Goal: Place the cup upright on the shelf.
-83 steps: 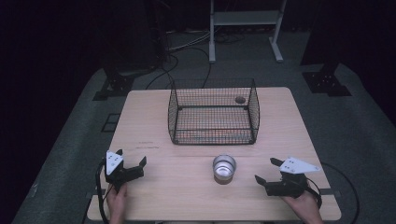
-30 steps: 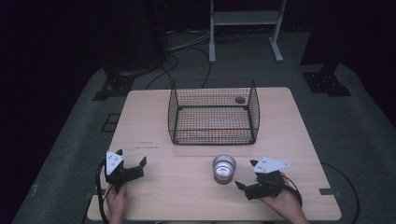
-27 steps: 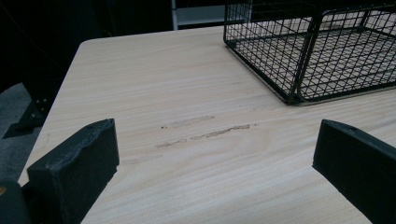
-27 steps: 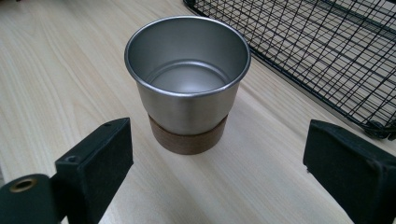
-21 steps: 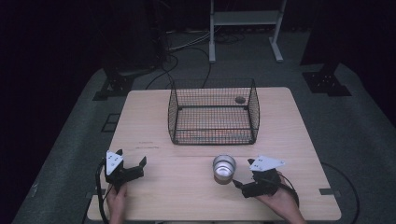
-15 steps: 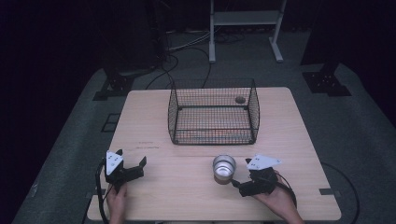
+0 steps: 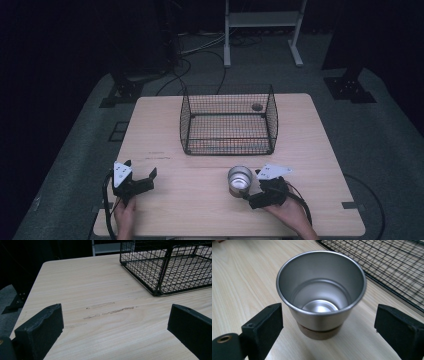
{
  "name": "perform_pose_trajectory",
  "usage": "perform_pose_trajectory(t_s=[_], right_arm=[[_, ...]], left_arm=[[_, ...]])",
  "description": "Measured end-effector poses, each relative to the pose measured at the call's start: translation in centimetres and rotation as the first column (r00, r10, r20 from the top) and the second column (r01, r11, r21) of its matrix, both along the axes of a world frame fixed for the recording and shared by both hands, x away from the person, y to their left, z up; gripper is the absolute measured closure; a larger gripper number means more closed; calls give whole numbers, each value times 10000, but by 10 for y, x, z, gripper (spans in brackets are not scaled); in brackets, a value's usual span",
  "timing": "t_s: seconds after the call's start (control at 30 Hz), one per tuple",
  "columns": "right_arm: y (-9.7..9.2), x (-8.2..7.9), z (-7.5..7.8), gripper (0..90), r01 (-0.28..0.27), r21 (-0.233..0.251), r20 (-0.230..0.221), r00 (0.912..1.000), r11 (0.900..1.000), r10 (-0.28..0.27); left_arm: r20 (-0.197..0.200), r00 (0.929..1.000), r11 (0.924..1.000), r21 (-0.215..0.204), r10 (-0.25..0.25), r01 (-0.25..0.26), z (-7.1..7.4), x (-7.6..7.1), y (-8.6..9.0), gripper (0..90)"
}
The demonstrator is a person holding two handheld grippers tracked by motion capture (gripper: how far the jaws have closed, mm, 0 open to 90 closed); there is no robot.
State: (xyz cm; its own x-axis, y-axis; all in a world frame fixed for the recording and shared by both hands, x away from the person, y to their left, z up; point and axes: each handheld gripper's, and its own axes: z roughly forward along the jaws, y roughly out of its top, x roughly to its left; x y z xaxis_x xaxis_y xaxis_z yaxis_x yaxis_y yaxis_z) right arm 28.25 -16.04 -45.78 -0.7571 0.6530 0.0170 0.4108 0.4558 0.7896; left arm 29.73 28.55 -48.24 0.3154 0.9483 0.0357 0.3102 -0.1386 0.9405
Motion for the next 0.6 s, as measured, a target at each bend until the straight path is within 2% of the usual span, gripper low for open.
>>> perform_pose_trajectory(t_s=[0.13, 0.37, 0.6], right_arm=[[5, 3, -2, 77, -77, -56, -55, 10000, 10000, 77], [10, 13, -9, 55, -105, 242, -208, 9997, 9997, 110], [18, 14, -9, 63, -273, 379, -122, 9995, 9989, 278]], left_arm=[[-5, 10000, 10000, -9, 1, -1, 0, 0, 0, 0], [-26, 10000, 10000, -28, 14, -14, 0, 0, 0, 0], [-17, 10000, 10000, -23, 6, -6, 0, 0, 0, 0]])
